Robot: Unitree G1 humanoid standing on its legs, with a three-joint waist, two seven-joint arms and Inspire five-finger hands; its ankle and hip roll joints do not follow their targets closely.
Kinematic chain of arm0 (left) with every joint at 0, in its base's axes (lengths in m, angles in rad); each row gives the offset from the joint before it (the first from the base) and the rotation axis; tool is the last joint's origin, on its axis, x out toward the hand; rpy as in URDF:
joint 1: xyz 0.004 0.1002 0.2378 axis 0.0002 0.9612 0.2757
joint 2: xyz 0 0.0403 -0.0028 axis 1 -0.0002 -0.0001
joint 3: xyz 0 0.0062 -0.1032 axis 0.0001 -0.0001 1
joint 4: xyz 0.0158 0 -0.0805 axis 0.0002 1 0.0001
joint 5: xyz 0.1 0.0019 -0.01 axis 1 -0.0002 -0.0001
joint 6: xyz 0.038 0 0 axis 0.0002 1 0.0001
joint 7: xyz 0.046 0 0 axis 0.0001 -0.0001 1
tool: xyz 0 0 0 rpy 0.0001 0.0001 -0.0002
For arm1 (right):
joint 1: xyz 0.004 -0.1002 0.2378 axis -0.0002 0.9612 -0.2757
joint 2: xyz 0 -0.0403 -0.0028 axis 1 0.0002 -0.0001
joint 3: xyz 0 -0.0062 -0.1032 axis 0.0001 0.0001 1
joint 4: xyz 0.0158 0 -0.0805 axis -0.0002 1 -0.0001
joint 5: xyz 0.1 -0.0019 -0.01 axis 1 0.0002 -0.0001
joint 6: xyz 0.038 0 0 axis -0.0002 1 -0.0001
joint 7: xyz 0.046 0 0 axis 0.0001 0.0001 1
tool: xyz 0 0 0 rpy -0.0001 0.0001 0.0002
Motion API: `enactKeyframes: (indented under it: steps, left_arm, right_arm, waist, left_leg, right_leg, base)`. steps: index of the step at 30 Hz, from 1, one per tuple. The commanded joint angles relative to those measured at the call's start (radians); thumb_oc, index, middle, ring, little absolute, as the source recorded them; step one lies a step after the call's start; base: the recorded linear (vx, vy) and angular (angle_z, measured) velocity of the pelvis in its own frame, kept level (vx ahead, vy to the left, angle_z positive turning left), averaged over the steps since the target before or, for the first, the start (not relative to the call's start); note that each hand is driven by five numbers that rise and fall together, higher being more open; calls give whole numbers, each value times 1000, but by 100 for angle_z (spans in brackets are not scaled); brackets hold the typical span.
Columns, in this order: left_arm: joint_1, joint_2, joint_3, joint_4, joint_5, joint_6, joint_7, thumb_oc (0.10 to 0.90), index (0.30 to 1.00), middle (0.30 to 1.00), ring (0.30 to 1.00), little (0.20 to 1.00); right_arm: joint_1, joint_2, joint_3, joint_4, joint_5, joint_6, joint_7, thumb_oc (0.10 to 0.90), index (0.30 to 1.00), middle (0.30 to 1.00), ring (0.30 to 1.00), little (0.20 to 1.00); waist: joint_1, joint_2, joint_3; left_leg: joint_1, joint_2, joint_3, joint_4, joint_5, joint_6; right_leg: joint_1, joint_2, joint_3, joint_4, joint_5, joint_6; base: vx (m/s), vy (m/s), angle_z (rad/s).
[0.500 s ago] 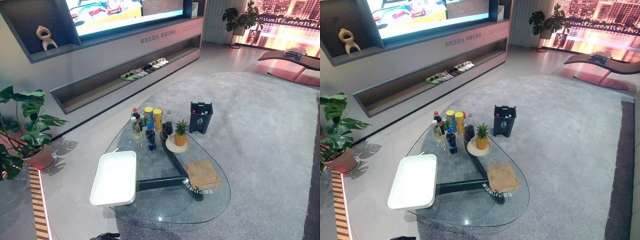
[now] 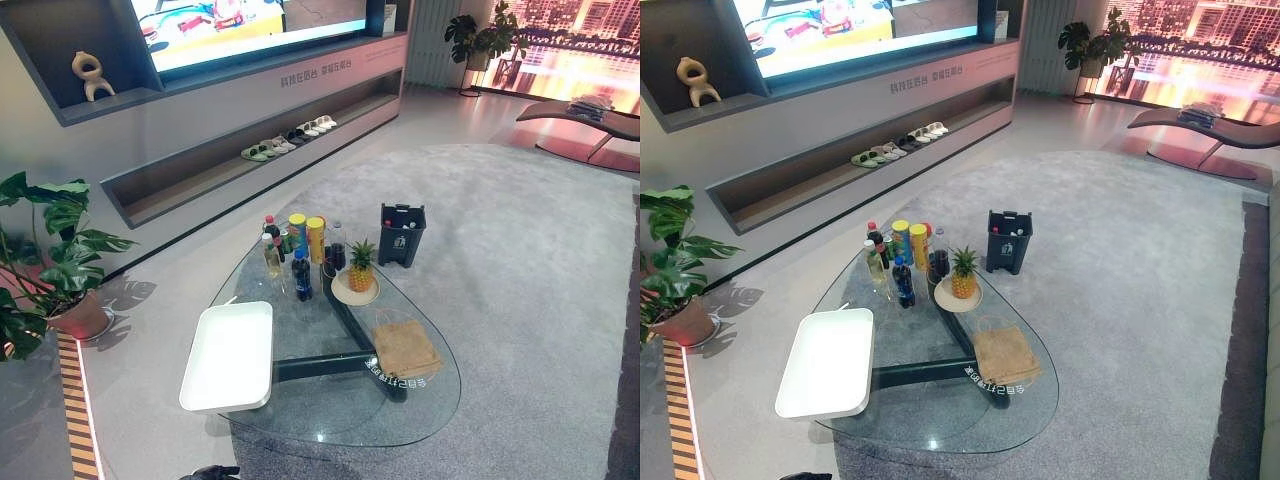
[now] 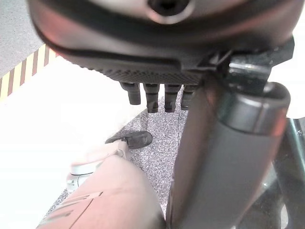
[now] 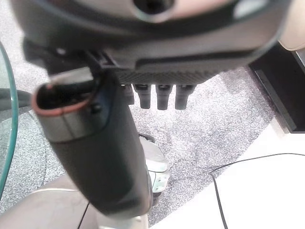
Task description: Wipe the table with a cloth and put it in the basket.
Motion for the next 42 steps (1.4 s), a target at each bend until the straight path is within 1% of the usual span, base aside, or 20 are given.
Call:
enactKeyframes:
  steps: [1,8,12,14,16,17,18,19,21,24,26,29,30,32,33,35,36,37,39,42]
  left_arm:
    - [-24,-14,-25,43,44,-7,20,800,900,900,900,900]
    - [-21,0,-1,43,-1,-13,45,800,900,900,900,900]
    - [-25,17,9,31,-61,-23,58,800,900,900,900,900]
    - [-41,18,6,19,-109,-37,66,800,900,900,900,900]
    - [-84,21,-2,1,-150,-52,79,800,900,900,900,900]
    - [-100,21,-6,-3,-167,-54,84,800,900,900,900,900]
    - [-138,19,-6,-8,-202,-59,91,800,900,900,900,900]
    - [-147,18,-6,-8,-211,-60,94,800,900,900,900,900]
    - [-175,20,-1,-20,-245,-73,99,800,900,900,900,900]
    - [-200,30,3,-34,-264,-77,112,800,900,900,900,900]
    - [-219,31,1,-36,-277,-86,123,800,900,900,900,900]
    - [-243,34,-4,-41,-296,-96,129,800,900,900,900,900]
    - [-257,36,-7,-44,-306,-100,132,800,900,900,900,900]
    - [-294,45,-17,-55,-323,-97,140,800,900,900,900,900]
    - [-313,49,-23,-56,-336,-98,145,800,900,900,900,900]
    - [-327,54,-21,-56,-351,-103,149,800,900,900,900,900]
    - [-338,61,-18,-58,-357,-103,147,800,900,900,900,900]
    - [-344,71,-13,-72,-343,-99,144,800,900,900,900,900]
    - [-344,76,-13,-81,-335,-98,146,800,900,900,900,900]
    - [-359,101,-18,-95,-330,-93,145,800,900,900,900,900]
  right_arm:
    - [-53,-13,19,38,16,18,-16,800,900,900,900,900]
    - [-49,-28,11,40,18,13,-10,800,900,900,900,900]
    - [-49,-44,14,36,20,9,-10,800,900,900,900,900]
    - [-67,-50,21,32,24,12,-18,800,900,900,900,900]
    - [-108,-61,33,18,47,21,-35,800,900,900,900,900]
    - [-123,-64,38,14,63,28,-40,800,900,900,900,900]
    - [-157,-70,42,6,80,35,-49,800,900,900,900,900]
    - [-166,-71,42,5,80,35,-50,800,900,900,900,900]
    - [-193,-72,45,-14,89,37,-61,800,900,900,900,900]
    - [-216,-79,55,-44,116,46,-70,800,900,900,900,900]
    - [-237,-88,67,-50,131,40,-75,800,900,900,900,900]
    - [-264,-98,74,-57,149,40,-78,800,900,900,900,900]
    - [-278,-101,77,-60,159,42,-85,800,900,900,900,900]
    - [-306,-109,82,-70,188,35,-96,800,900,900,900,900]
    - [-316,-111,81,-71,208,22,-113,800,900,900,900,900]
    - [-320,-113,75,-72,238,2,-138,800,900,900,900,900]
    - [-327,-116,66,-73,274,-11,-168,800,900,900,900,900]
    - [-331,-128,39,-82,343,-43,-213,800,900,900,900,900]
    - [-339,-138,14,-92,379,-58,-230,800,900,900,900,900]
    - [-391,-181,-40,-109,460,-123,-289,800,900,900,900,900]
  waist:
    - [20,-9,52]
    - [16,-8,68]
    - [12,-2,107]
    - [11,3,144]
    - [9,8,204]
    - [10,10,220]
    - [10,15,257]
    - [10,16,266]
    - [12,24,314]
    - [13,23,358]
    - [16,22,381]
    - [21,23,403]
    - [25,23,415]
    - [28,18,444]
    - [27,15,458]
    - [24,12,472]
    - [20,7,486]
    - [21,5,498]
    - [19,5,500]
    - [23,1,506]
  left_leg:
    - [20,-93,19,5,-73,59]
    - [4,-92,23,5,-64,56]
    - [-39,-94,30,5,-44,59]
    - [-74,-95,33,5,-27,61]
    - [-127,-99,29,5,-5,64]
    - [-144,-100,27,5,1,65]
    - [-190,-103,24,5,17,66]
    - [-202,-103,24,5,21,66]
    - [-258,-107,16,5,36,69]
    - [-317,-114,8,5,55,66]
    - [-350,-117,-3,5,68,62]
    - [-378,-119,-13,5,79,60]
    - [-390,-122,-14,5,87,60]
    - [-452,-130,-15,75,89,59]
    - [-492,-137,-18,139,78,58]
    - [-535,-147,-19,217,58,59]
    - [-572,-157,-21,285,38,60]
    - [-628,-159,-19,358,15,66]
    - [-667,-159,-14,403,-1,69]
    - [-762,-147,-20,518,-44,78]
  right_leg:
    - [-3,56,-41,18,-18,-19]
    - [-18,55,-31,12,-1,-13]
    - [-66,48,-22,12,22,-9]
    - [-105,45,-18,13,39,-10]
    - [-166,47,-5,17,60,-14]
    - [-183,47,-2,18,67,-16]
    - [-232,48,-1,16,83,-17]
    - [-244,48,-1,16,86,-18]
    - [-299,49,-5,18,96,-20]
    - [-350,58,-3,22,102,-25]
    - [-382,61,-7,31,103,-29]
    - [-419,66,-16,66,90,-35]
    - [-443,67,-22,95,82,-39]
    - [-505,72,-31,184,55,-50]
    - [-535,72,-36,232,40,-56]
    - [-569,69,-42,288,21,-62]
    - [-598,68,-40,333,6,-66]
    - [-648,69,-44,402,-15,-70]
    - [-686,75,-40,446,-30,-74]
    - [-785,90,-21,563,-73,-85]
  base:
    - [40,5,0]
    - [48,4,0]
    - [13,18,-7]
    - [-152,42,-19]
    - [-284,31,-13]
    - [-314,-4,0]
    - [-226,-15,-1]
    - [-240,-7,0]
    - [-169,-3,-1]
    - [-138,-4,-4]
    - [-137,14,-6]
    - [-106,16,-3]
    - [-149,20,-1]
    - [-209,4,-2]
    - [-162,-20,-5]
    - [-115,-30,-4]
    - [-125,-67,3]
    - [-116,-75,9]
    - [-74,-65,14]
    - [-67,-110,14]
